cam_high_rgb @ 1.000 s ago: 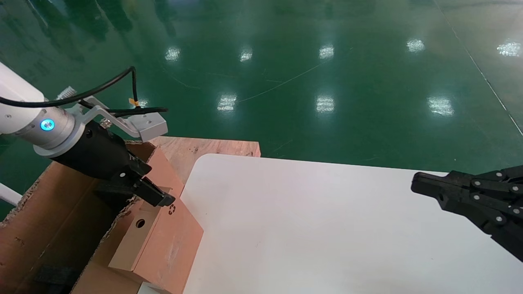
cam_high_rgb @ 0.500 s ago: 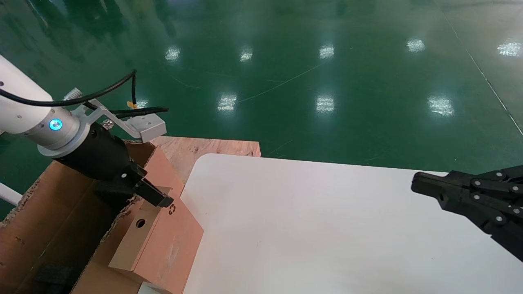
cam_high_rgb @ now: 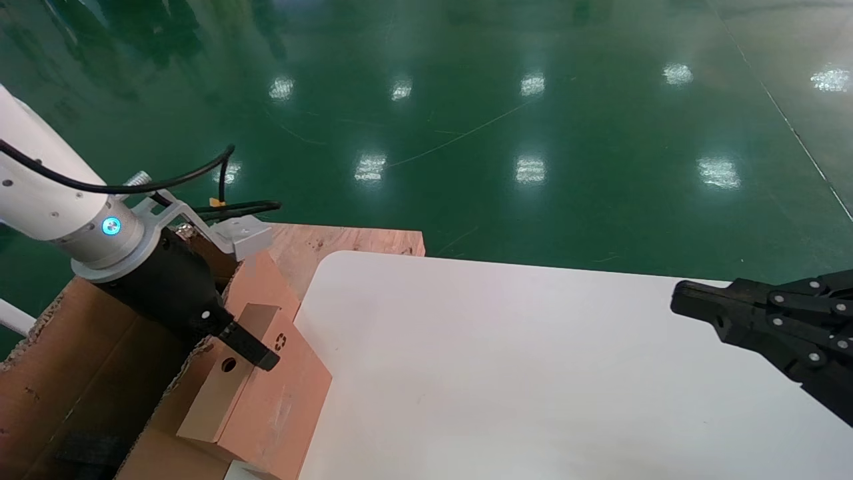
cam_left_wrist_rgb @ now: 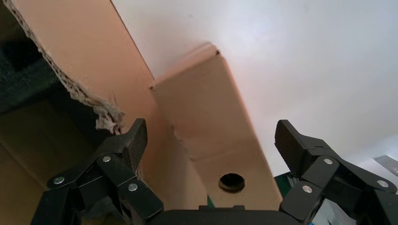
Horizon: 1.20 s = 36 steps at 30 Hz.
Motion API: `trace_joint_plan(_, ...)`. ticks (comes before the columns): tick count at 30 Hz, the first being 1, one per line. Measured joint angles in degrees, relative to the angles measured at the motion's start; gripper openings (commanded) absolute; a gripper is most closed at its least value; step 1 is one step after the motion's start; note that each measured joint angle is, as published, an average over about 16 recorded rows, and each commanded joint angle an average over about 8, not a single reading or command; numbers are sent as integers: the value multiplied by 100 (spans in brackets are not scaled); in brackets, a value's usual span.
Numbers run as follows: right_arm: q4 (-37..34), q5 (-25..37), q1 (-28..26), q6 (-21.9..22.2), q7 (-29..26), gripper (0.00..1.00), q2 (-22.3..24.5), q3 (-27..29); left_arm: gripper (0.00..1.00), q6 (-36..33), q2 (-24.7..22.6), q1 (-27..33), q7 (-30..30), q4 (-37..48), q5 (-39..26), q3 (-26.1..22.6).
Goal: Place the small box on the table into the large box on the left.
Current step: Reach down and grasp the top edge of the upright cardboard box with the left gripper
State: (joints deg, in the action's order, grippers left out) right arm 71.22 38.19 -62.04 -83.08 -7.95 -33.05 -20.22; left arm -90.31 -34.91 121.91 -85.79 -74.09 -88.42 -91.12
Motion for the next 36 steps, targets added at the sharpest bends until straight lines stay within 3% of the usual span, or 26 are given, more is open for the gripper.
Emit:
trace_joint_plan(13,0,0,0,0,0,0,0,0,100,74,21,143,-61,-26,325,-432)
trace_joint_plan(15,0,0,0,1,0,4,0,0,100,92,24,157,-46,-29,370,-465)
trace_joint_plan(16,0,0,0,1,0,10,0,0,100,100,26,163,-38,-30,390,-477)
trace_joint_plan(23,-1,-1,1,2,0,94,1,0,100,144,33,182,13,-33,481,-518)
trace_joint_plan(24,-1,-1,1,2,0,100,1,0,100,148,34,182,18,-34,486,-518)
trace_joint_plan(30,-2,-1,1,2,0,100,1,0,99,152,36,182,17,-35,488,-516)
trace_joint_plan(33,-2,-1,1,2,0,100,1,0,81,147,36,180,9,-34,480,-512)
trace_joint_plan(36,-2,-2,1,2,0,100,1,0,46,143,35,178,2,-33,472,-509)
